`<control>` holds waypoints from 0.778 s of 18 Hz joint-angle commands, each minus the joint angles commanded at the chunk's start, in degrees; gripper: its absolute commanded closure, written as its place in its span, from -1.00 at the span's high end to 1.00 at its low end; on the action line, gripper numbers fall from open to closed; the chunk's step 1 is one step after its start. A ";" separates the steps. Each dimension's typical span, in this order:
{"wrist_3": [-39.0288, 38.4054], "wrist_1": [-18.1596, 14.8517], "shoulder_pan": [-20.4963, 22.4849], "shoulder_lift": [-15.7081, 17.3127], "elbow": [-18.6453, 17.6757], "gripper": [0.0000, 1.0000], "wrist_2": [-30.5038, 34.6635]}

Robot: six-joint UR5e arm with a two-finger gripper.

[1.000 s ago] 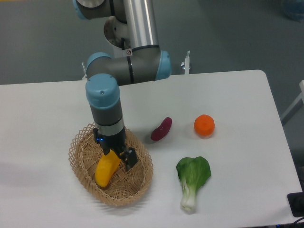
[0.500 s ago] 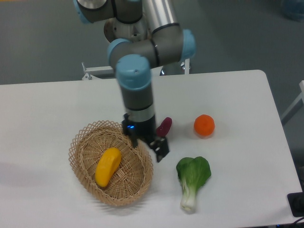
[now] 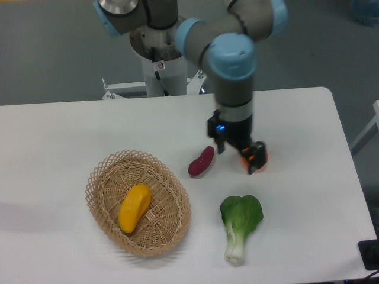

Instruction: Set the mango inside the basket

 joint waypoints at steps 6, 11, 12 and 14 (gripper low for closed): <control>0.96 -5.02 1.58 0.00 3.79 1.00 -2.19; 2.29 -6.51 3.52 0.26 4.31 1.00 -4.13; 2.29 -7.04 3.52 0.35 4.75 1.00 -4.13; 2.55 -7.92 3.78 0.44 4.93 1.00 -4.40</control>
